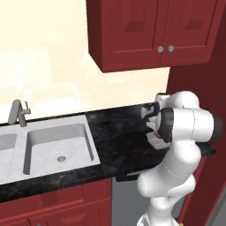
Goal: Take the onion and potato out of the freezer and place them in the tupperware container on the counter. Then put the tupperware containing the vegetables back in the freezer.
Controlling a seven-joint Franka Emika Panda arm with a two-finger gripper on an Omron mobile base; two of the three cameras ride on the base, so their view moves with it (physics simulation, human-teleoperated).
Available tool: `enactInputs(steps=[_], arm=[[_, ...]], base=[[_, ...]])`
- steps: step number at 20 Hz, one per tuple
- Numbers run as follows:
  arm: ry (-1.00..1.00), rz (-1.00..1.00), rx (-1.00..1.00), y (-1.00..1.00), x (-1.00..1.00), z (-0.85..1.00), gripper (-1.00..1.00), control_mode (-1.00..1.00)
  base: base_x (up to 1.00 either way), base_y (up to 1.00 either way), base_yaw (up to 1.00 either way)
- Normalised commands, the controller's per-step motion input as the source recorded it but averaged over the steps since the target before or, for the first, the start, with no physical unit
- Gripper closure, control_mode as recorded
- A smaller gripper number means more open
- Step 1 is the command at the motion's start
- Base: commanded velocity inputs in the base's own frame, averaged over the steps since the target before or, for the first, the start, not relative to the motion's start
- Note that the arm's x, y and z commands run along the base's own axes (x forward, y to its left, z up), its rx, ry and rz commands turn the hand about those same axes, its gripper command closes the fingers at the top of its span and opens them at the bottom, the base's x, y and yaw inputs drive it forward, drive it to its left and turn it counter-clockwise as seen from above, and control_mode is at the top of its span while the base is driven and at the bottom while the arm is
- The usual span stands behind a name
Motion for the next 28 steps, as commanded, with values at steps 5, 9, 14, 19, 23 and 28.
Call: enactInputs(steps=[5,9,14,19,23,28], arm=[[0.01,-0.08,0.01,-0.02,0.19,-0.27,1.0,-1.0],[0.0,-0.03,0.0,0.0,-0.04,-0.14,-1.0,-1.0],[-0.03,0.0,0.0,0.0,-0.27,0.03,-1.0,-1.0],[-0.12,0.0,0.0,0.0,-0.37,0.24,-1.0,-1.0],[-0.08,0.0,0.02,0.0,-0.34,0.48,-1.0,-1.0],[-0.11,0.0,0.0,0.25,-0.55,0.65,-1.0,-1.0]], base=[[0.0,0.0,0.0],[0.0,0.0,0.0],[0.0,0.0,0.0],[0.0,0.0,0.0],[0.0,0.0,0.0],[0.0,0.0,0.0]])
